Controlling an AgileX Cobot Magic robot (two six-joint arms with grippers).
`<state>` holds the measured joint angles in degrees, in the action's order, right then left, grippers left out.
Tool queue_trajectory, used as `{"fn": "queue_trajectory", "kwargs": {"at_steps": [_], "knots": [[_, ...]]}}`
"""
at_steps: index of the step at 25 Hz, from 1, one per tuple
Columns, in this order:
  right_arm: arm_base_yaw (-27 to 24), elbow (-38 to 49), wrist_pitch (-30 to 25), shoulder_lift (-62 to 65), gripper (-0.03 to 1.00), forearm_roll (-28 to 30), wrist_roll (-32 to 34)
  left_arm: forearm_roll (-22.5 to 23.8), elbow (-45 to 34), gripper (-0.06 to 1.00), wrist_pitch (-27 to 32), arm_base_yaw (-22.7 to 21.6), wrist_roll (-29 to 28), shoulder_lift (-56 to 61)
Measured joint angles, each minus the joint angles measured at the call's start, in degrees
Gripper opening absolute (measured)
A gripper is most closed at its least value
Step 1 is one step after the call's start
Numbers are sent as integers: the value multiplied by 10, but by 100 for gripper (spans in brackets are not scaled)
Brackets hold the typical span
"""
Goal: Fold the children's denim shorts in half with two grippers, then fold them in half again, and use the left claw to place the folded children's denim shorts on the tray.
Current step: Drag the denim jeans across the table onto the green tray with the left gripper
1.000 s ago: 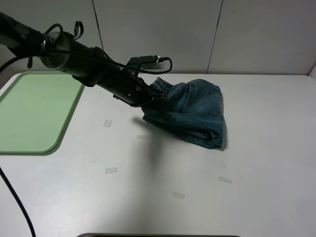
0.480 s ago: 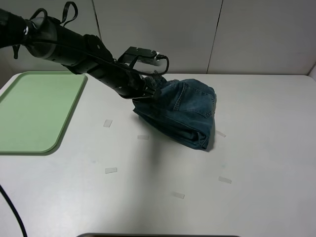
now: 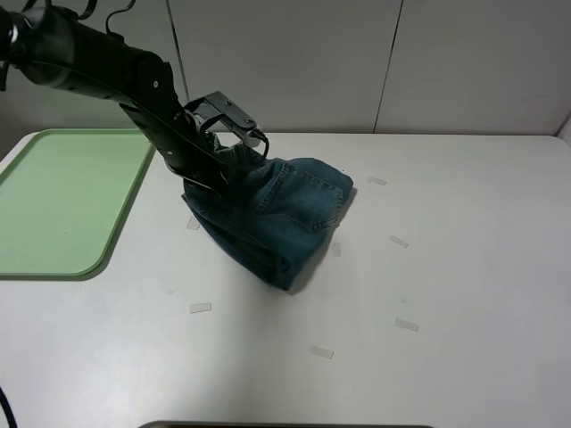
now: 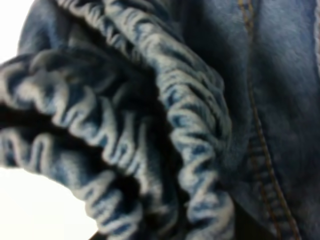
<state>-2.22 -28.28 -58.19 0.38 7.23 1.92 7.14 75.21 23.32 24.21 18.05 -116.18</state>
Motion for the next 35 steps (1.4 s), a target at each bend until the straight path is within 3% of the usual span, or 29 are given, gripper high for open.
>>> {"fn": "queue_trajectory", "kwargs": {"at_steps": [6,11,21,29,35], "knots": [[0,0,0,0,69,0,0,154,46,20,82,-8,-131,19],[0,0,0,0,69,0,0,238,69,20,150,-8,-175,30],[0,0,0,0,69,0,0,311,69,20,187,-69,-273,31],[0,0,0,0,69,0,0,373,69,20,189,-129,-293,31],[0,0,0,0,69,0,0,403,67,20,225,-168,-313,31]]}}
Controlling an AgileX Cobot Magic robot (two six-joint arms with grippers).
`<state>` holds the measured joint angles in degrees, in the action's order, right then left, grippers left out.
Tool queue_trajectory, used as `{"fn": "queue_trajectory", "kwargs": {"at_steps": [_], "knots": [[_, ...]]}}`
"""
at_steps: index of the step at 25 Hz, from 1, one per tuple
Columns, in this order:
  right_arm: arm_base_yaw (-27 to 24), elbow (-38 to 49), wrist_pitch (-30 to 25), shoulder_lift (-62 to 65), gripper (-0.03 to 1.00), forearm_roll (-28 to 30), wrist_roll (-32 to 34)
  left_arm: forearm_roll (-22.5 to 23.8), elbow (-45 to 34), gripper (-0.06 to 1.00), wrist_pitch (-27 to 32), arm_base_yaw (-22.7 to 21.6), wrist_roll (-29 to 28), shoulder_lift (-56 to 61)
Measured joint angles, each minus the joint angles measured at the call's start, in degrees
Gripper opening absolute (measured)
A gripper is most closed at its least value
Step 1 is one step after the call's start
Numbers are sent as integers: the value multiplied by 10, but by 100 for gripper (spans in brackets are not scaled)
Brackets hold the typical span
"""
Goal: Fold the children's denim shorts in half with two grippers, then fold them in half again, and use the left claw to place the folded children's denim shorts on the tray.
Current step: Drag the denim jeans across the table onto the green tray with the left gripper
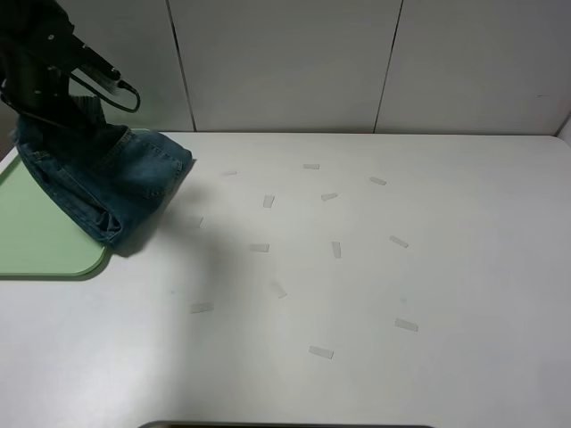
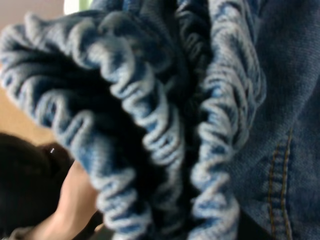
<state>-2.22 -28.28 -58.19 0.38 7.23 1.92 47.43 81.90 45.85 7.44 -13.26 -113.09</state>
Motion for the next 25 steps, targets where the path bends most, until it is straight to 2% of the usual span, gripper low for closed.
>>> {"fn": "queue_trajectory", "kwargs": {"at_steps": [12,25], "knots": [[0,0,0,0,69,0,0,17,-64,20,-13,-63,-63,0],[0,0,0,0,69,0,0,28,-80,20,-20,-67,-89,-2]]}}
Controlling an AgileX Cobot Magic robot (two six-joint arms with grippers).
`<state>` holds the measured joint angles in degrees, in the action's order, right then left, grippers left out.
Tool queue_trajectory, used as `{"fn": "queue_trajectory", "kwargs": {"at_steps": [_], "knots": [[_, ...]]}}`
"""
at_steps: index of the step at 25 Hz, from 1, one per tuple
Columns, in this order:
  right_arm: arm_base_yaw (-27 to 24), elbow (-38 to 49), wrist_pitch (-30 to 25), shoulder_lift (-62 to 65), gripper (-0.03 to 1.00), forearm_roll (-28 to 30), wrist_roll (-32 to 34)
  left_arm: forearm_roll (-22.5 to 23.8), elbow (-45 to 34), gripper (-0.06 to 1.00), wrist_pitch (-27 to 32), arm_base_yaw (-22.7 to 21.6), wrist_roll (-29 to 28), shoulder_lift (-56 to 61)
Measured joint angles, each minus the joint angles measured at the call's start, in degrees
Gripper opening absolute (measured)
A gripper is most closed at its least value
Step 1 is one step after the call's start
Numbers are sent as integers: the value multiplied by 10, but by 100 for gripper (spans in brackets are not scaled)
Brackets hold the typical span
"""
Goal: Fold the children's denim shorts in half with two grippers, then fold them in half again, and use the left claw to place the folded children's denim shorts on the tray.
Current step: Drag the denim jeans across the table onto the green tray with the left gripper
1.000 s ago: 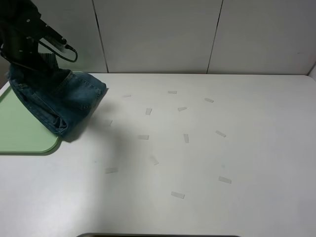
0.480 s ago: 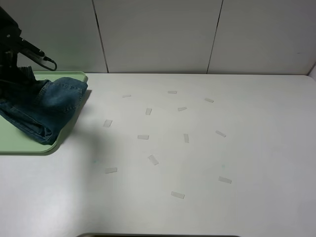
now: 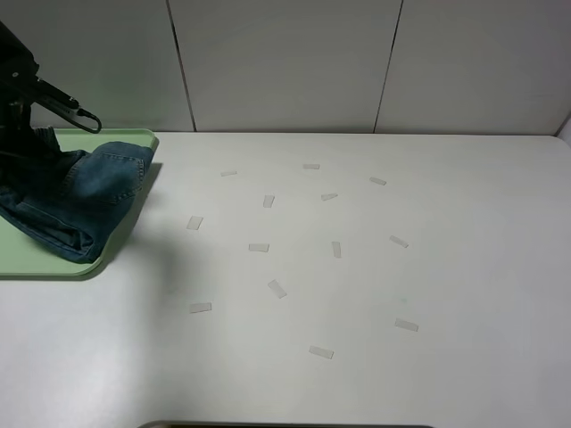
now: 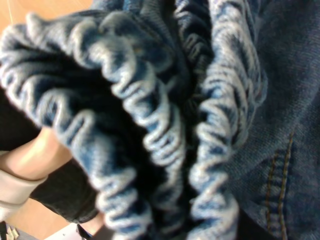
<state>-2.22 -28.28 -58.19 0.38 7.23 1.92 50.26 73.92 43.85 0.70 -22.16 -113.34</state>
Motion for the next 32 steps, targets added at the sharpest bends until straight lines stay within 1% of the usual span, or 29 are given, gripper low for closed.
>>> {"fn": "queue_trajectory", "kwargs": {"at_steps": [4,10,16,20,27,32], "knots": [[0,0,0,0,69,0,0,20,0,20,-6,-5,-24,0],[0,0,0,0,69,0,0,26,0,20,-10,-11,-33,0],[0,0,0,0,69,0,0,0,0,20,-9,-11,-34,0],[0,0,0,0,69,0,0,-16,0,20,7,-11,-34,0],[0,0,0,0,69,0,0,-19,0,20,29,-11,-34,0],[0,0,0,0,69,0,0,-18,0,20,19,-11,-35,0]]}}
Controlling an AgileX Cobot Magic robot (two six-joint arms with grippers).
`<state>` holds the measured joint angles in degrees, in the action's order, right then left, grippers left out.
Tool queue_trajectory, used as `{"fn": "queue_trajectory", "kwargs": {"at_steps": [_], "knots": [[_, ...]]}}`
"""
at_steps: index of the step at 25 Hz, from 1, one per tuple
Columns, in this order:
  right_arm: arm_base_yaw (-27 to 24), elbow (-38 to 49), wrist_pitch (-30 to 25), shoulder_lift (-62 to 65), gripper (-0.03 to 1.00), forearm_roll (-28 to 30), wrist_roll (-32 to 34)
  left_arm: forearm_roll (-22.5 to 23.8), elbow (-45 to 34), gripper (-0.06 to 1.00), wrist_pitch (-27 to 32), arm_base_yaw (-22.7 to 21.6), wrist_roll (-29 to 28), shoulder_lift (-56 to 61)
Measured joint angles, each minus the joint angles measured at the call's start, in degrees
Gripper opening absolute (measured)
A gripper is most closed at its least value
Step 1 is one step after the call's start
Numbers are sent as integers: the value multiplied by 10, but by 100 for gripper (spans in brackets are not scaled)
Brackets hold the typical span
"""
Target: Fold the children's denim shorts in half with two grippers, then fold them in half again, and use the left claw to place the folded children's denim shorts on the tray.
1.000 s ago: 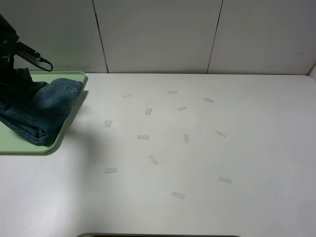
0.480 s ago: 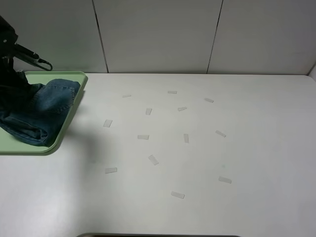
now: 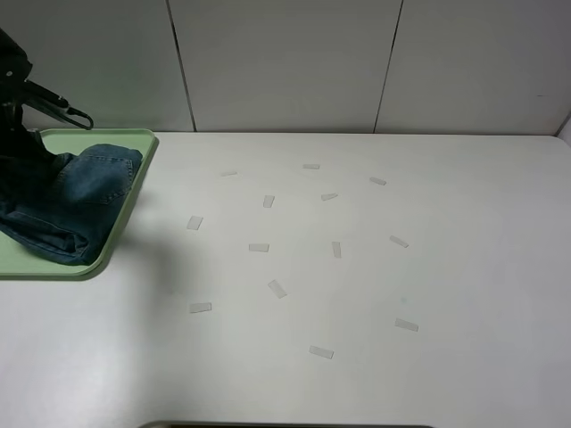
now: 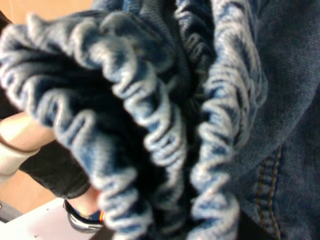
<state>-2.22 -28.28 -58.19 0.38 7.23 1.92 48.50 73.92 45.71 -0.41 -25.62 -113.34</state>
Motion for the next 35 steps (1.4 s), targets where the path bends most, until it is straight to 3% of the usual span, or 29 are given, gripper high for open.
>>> {"fn": "queue_trajectory", "kwargs": {"at_steps": [6,8,10,12,13,15,19,28,35], "knots": [[0,0,0,0,69,0,0,4,0,20,-15,0,9,0],[0,0,0,0,69,0,0,5,0,26,-18,-1,21,0],[0,0,0,0,69,0,0,6,0,42,-19,-1,36,0],[0,0,0,0,69,0,0,6,0,66,-19,-1,40,0],[0,0,0,0,69,0,0,6,0,83,-18,-1,41,0],[0,0,0,0,69,0,0,8,0,91,-18,-1,41,0],[0,0,0,0,69,0,0,9,0,96,-18,-1,41,0],[0,0,0,0,69,0,0,9,0,97,-19,-1,40,5],[0,0,0,0,69,0,0,-62,-1,97,-92,-2,36,98]]}}
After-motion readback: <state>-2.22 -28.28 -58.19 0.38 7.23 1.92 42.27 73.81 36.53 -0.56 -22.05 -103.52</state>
